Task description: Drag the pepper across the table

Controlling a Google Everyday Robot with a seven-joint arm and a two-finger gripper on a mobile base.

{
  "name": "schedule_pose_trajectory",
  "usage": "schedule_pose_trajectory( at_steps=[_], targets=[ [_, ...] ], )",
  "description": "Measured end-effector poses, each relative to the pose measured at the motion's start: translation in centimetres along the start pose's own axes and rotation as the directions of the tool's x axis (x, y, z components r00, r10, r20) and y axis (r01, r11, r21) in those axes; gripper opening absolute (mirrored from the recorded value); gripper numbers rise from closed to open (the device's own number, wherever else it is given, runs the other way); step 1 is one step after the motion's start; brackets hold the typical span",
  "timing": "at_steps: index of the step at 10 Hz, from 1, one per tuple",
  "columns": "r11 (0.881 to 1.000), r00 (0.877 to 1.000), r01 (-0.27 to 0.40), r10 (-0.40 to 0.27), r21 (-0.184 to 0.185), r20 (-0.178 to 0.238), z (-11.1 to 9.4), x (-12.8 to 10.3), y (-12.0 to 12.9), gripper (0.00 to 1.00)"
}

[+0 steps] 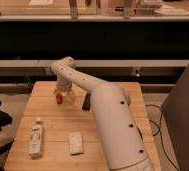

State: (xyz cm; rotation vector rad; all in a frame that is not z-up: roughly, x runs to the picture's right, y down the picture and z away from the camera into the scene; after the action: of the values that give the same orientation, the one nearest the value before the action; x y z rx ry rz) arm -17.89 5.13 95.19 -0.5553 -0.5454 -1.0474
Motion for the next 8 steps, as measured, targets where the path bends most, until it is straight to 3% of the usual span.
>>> schedule_pose_trajectory(
  at_steps=[8],
  targets=[
    [0.999, 0.999, 0.048, -0.049, -0.016, -0.002, 0.45, 0.09, 0.14, 0.80]
  ],
)
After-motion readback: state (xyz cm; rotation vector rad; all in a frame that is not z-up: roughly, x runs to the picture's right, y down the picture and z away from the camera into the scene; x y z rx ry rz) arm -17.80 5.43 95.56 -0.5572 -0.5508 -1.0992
